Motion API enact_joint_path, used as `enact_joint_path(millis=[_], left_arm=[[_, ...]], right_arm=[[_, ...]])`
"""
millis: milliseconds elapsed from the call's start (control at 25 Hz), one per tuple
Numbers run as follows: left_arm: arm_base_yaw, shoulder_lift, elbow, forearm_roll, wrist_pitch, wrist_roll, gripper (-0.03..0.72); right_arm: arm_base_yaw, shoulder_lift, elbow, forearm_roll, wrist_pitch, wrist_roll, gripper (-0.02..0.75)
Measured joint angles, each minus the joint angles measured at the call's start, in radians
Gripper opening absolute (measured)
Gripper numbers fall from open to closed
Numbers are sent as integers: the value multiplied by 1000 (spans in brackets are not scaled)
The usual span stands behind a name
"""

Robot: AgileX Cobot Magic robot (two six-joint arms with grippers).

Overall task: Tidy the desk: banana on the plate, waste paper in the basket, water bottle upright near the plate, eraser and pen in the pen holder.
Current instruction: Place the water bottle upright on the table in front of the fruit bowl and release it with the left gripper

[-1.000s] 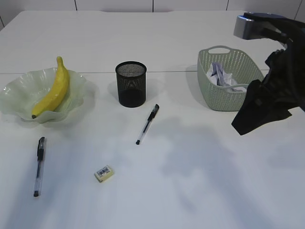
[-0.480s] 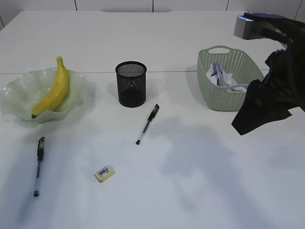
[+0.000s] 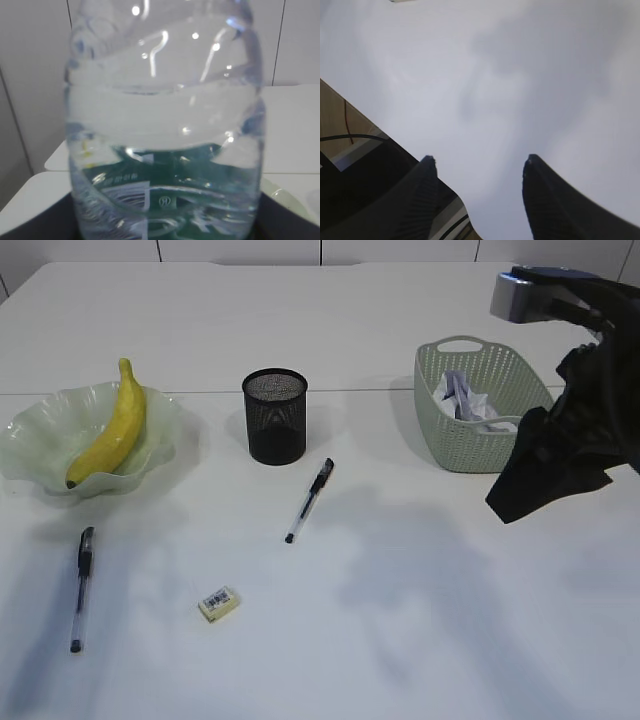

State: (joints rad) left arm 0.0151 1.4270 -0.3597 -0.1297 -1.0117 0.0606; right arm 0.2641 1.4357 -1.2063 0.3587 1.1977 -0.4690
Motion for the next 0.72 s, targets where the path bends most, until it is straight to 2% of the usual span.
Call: enact_joint_path(millis=[240,720], left_arm=[[0,57,19,0,-74,-36,410],[0,245,34,-46,-76,-40,410]], right_arm=[[0,0,0,0,-2,-2,405],[0,0,0,0,-12,-10,405]])
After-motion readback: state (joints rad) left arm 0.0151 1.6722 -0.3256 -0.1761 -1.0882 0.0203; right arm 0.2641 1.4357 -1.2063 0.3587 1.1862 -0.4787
